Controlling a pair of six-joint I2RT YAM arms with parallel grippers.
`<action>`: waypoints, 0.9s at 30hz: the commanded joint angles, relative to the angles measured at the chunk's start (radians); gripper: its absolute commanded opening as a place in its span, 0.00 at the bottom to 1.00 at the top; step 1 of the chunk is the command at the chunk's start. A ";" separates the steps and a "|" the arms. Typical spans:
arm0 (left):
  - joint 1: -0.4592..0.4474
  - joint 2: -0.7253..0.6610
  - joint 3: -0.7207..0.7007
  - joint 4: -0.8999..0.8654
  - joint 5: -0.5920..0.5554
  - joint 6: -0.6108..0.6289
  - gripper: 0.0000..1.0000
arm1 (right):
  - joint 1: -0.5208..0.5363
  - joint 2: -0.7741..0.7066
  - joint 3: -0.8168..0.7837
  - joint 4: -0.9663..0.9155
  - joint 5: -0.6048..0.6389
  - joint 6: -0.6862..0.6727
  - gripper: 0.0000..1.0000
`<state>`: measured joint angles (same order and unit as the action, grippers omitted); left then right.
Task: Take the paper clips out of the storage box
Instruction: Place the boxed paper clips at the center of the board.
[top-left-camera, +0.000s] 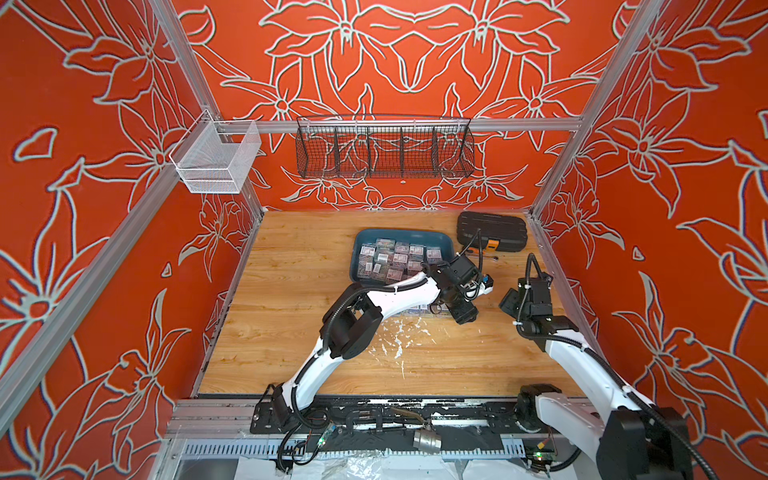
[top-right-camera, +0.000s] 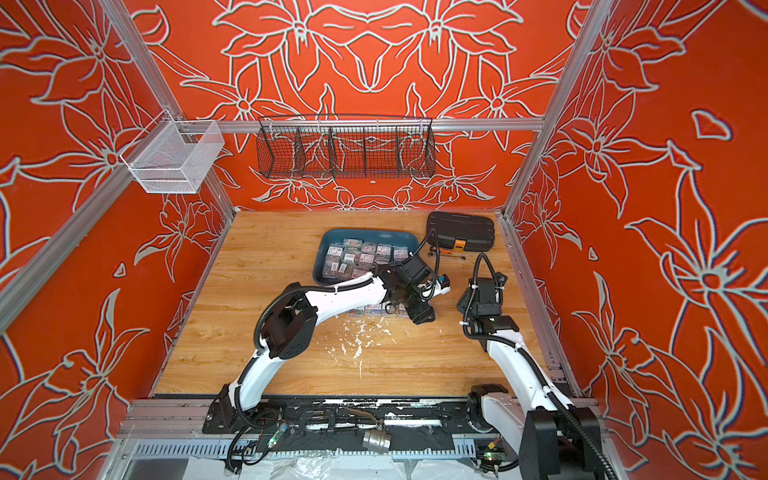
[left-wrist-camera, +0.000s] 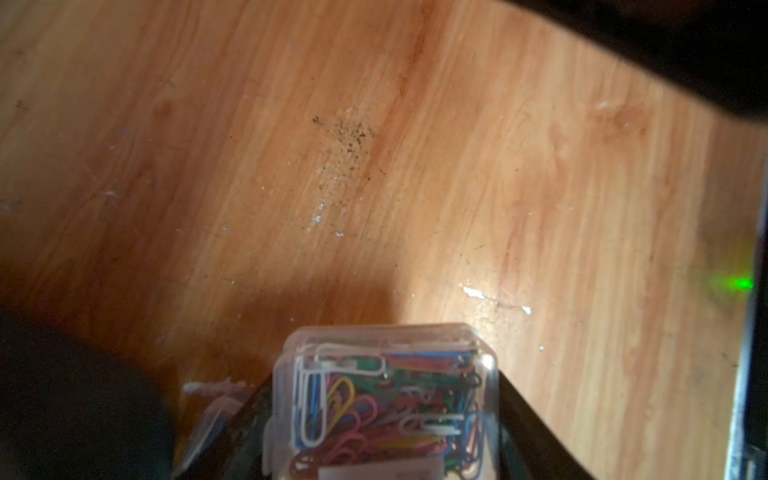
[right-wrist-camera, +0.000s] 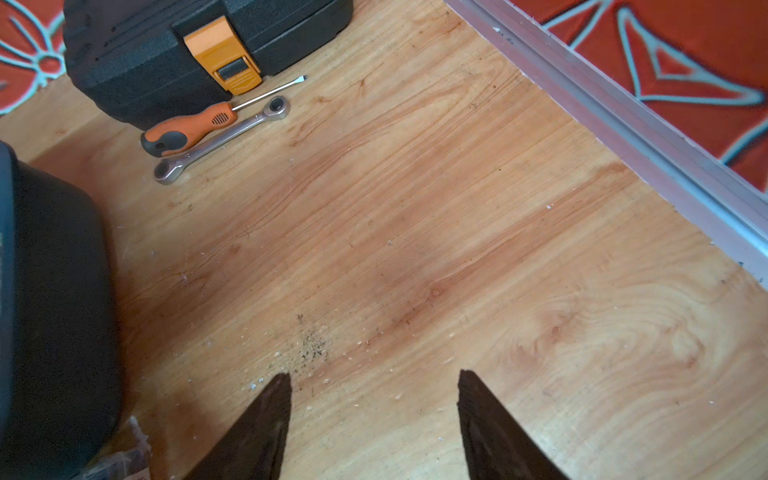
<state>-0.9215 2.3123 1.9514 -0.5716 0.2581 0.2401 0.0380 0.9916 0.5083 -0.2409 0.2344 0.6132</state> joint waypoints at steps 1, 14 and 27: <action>0.001 0.023 0.056 -0.061 0.004 0.093 0.37 | -0.009 -0.013 -0.018 0.015 -0.030 0.025 0.66; 0.009 0.095 0.108 -0.070 -0.053 0.178 0.58 | -0.011 -0.015 -0.019 0.022 -0.049 0.017 0.66; 0.015 0.122 0.198 -0.139 -0.062 0.180 0.76 | -0.013 -0.021 -0.018 0.016 -0.056 0.012 0.66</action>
<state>-0.9119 2.4153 2.1353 -0.6735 0.1978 0.3962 0.0319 0.9813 0.5056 -0.2268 0.1761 0.6140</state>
